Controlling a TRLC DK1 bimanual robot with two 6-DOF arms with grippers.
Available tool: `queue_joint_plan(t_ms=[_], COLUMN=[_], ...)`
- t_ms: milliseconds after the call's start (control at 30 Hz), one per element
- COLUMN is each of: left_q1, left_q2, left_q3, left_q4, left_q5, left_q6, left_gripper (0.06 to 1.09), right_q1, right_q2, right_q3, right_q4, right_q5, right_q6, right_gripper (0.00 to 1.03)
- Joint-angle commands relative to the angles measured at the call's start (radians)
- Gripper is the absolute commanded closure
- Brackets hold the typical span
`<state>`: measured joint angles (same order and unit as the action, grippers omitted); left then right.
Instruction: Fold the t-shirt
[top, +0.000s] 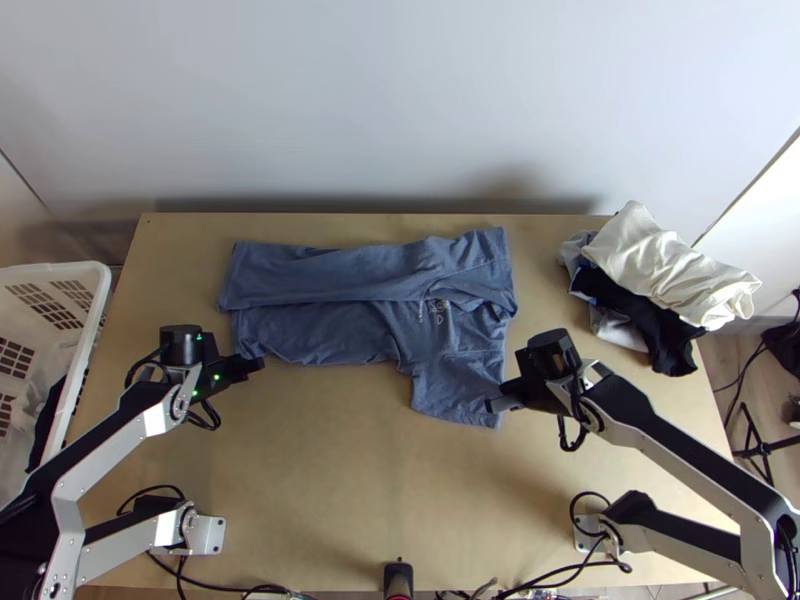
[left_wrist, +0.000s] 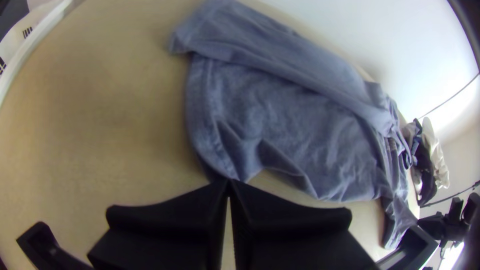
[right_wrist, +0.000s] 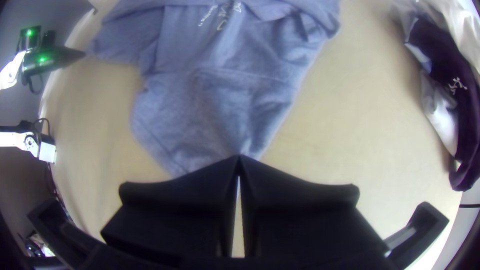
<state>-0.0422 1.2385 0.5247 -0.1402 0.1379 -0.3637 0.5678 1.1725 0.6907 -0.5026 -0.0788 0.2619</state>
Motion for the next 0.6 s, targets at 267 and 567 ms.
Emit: queue_joint_plan(t_ms=[267,567], left_q1=[0.113,0.094], left_q2=[-0.099,-0.065], left_q3=[0.178,0.227], left_q4=[-0.165,-0.176], left_q5=[0.000,0.008], left_q6=[-0.063,-0.129], left_gripper=[1.05,1.05], right_q1=[-0.089,-0.108], right_q2=[0.075,0.110], right_q3=[0.267,0.345], right_q4=[-0.024,-0.044], right_q5=[-0.004,-0.003], right_q6=[0.010,0.016], right_gripper=[1.00,1.00])
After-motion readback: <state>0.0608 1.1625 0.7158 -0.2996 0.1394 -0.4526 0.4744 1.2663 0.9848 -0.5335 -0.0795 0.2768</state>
